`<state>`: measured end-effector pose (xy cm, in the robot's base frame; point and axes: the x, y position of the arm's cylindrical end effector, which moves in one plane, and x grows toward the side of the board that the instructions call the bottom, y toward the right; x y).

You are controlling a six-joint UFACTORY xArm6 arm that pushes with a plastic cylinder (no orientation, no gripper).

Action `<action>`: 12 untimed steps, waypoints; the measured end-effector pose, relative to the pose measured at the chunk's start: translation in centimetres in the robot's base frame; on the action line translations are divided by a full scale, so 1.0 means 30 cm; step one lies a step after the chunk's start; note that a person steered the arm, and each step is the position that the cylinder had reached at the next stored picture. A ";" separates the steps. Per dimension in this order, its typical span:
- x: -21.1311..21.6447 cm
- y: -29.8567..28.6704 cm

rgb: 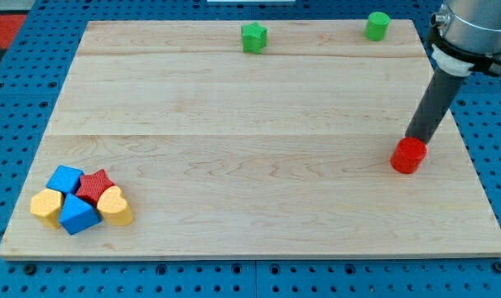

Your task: Move the red circle closer to the yellow heart

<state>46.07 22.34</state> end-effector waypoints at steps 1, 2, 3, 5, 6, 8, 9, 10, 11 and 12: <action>0.078 -0.003; 0.146 -0.002; 0.200 -0.071; 0.291 -0.261; 0.294 -0.404; 0.270 -0.638; 0.230 -0.736; 0.211 -0.841; 0.211 -0.934; 0.211 -1.014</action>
<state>52.39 -8.09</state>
